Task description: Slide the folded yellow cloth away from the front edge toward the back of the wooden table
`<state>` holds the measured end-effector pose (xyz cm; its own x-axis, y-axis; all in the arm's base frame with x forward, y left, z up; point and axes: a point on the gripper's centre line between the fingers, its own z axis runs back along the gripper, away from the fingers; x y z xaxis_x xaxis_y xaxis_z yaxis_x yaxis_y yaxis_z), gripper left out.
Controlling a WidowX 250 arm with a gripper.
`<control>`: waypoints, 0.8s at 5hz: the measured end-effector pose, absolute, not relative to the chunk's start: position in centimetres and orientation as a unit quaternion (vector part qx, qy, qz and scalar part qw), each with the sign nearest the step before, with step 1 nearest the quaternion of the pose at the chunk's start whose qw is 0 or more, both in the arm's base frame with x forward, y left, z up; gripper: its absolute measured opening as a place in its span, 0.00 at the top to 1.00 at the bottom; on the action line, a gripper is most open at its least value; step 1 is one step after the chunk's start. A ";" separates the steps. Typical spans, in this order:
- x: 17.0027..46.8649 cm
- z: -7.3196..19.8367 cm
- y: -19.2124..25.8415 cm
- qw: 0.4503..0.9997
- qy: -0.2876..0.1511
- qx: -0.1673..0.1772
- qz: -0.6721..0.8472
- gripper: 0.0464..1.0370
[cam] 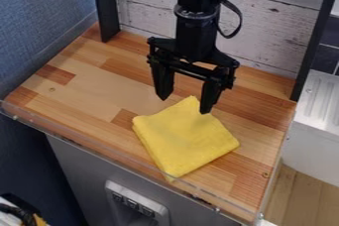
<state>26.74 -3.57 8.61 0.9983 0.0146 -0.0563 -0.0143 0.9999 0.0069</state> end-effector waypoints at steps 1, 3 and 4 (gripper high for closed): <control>26.6 7.6 -3.6 0.999 0.027 0.003 0.030 0.39; 26.2 5.0 -3.6 0.997 0.008 -0.001 0.080 0.90; 26.4 4.3 -3.5 0.995 0.000 -0.003 0.101 0.98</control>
